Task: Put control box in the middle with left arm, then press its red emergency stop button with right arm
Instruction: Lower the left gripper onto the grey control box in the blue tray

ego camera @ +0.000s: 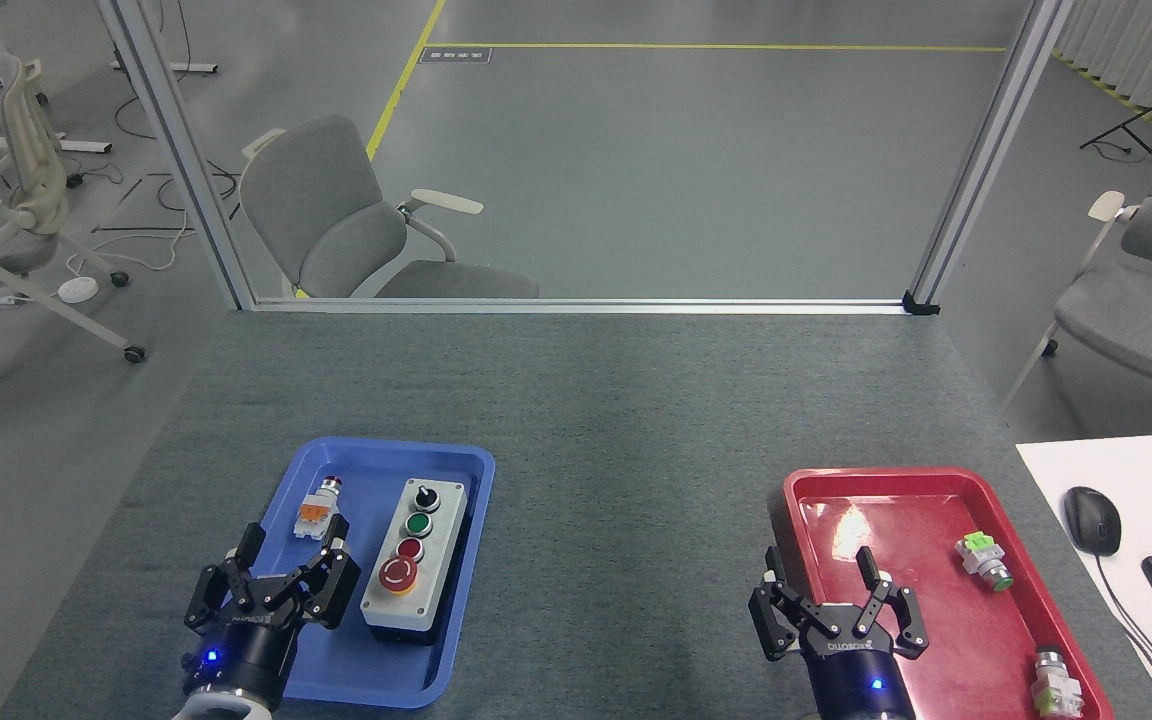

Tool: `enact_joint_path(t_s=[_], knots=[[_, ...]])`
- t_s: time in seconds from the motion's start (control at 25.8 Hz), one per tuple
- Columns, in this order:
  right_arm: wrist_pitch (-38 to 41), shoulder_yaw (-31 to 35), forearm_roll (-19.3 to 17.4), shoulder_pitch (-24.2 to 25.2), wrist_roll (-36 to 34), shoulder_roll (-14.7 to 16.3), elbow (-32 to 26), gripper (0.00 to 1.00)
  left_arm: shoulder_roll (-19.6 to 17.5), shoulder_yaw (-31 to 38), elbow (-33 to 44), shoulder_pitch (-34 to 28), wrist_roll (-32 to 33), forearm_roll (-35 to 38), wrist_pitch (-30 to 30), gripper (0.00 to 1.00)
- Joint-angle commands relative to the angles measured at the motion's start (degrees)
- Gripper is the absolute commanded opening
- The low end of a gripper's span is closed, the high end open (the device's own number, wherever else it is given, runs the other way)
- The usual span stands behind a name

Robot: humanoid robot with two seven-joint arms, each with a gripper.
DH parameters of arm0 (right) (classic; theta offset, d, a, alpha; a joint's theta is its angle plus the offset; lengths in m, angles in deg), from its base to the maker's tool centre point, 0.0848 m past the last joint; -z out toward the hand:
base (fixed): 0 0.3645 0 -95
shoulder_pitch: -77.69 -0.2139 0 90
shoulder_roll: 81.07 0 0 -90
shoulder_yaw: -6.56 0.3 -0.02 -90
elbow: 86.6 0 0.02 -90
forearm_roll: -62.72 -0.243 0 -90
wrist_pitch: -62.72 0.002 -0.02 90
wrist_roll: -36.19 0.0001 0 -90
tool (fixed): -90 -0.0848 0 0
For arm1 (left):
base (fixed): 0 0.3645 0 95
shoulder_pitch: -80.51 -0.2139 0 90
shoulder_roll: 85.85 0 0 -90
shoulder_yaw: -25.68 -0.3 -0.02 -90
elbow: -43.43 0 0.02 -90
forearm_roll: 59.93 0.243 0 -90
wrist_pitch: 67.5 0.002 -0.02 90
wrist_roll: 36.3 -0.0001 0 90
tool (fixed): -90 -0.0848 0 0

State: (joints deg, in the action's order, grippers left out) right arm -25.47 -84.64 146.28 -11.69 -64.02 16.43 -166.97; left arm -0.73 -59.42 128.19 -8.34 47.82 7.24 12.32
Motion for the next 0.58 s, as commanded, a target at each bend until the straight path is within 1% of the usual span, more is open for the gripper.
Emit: enact_joint_path(t_s=[0.0, 0.23, 0.39, 0.54], knots=[[0.0, 0.0, 0.0, 0.0, -0.1, 0.0, 0.2, 0.99, 0.0, 0.0, 0.0, -0.4, -0.1, -0.8, 0.0, 0.99], [-0.1, -0.1, 0.1, 0.1, -0.3, -0.4, 0.1, 0.98, 0.2, 1.2, 0.7, -1.8, -1.8, -2.4, -0.9, 0.99], [0.0, -0.6, 0.0, 0.3, -0.6, -0.2, 0.1, 0.99, 0.3, 1.7, 1.0, -2.6, -5.5, -2.8, -0.8, 0.99], [-0.2, -1.0, 0.1, 0.8, -0.6, -0.5, -0.2, 0.99, -0.3, 1.6, 1.6, -3.2, -5.7, -2.8, -1.3, 0.99]])
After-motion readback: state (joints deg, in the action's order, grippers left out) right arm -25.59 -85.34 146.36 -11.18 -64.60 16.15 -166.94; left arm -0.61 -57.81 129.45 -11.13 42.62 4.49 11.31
